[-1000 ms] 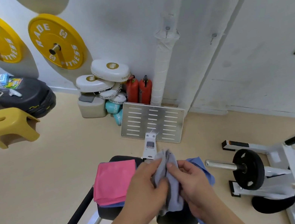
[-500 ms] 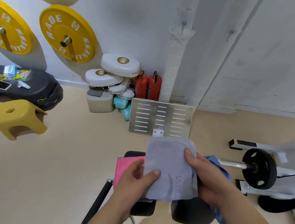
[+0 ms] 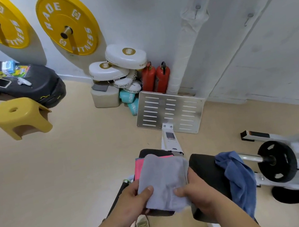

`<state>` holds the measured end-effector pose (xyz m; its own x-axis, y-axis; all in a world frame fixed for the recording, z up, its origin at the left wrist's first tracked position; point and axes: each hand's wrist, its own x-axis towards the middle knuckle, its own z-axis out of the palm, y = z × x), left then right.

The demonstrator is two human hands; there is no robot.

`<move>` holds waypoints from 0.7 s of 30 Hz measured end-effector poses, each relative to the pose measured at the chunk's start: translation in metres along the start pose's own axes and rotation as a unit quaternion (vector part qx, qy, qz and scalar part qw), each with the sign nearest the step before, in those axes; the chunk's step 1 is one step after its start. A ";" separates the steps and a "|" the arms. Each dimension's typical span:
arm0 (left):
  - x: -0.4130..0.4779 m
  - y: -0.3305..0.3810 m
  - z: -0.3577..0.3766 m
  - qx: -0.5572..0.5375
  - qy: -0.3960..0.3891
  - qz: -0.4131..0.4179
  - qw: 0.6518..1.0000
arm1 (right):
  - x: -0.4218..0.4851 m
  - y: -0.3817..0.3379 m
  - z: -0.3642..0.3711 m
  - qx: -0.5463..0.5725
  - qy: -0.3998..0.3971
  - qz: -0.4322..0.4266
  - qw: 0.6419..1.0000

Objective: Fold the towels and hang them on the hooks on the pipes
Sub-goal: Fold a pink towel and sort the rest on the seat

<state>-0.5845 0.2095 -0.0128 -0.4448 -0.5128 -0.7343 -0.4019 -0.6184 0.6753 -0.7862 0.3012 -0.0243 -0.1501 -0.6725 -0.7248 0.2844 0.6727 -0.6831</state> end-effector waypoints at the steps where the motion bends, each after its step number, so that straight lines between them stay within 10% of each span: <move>1: 0.006 0.004 -0.003 0.001 0.013 0.004 1.000 | 0.007 -0.007 0.001 -0.028 0.022 -0.019 0.999; 13: 0.064 -0.011 -0.019 0.311 0.116 0.033 0.943 | 0.062 0.010 0.013 -0.164 0.176 -0.067 0.968; 18: 0.060 -0.014 -0.014 0.506 0.117 0.291 0.804 | 0.051 0.022 0.013 -0.130 0.191 -0.031 0.973; 21: 0.068 -0.014 -0.006 0.584 0.048 0.277 0.762 | 0.049 0.031 0.014 -0.159 0.219 -0.038 0.962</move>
<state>-0.6042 0.1802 -0.0726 -0.7673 -0.5779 -0.2780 -0.6362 0.6312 0.4437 -0.7713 0.2855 -0.0797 -0.5639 -0.5751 -0.5927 -0.0373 0.7347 -0.6773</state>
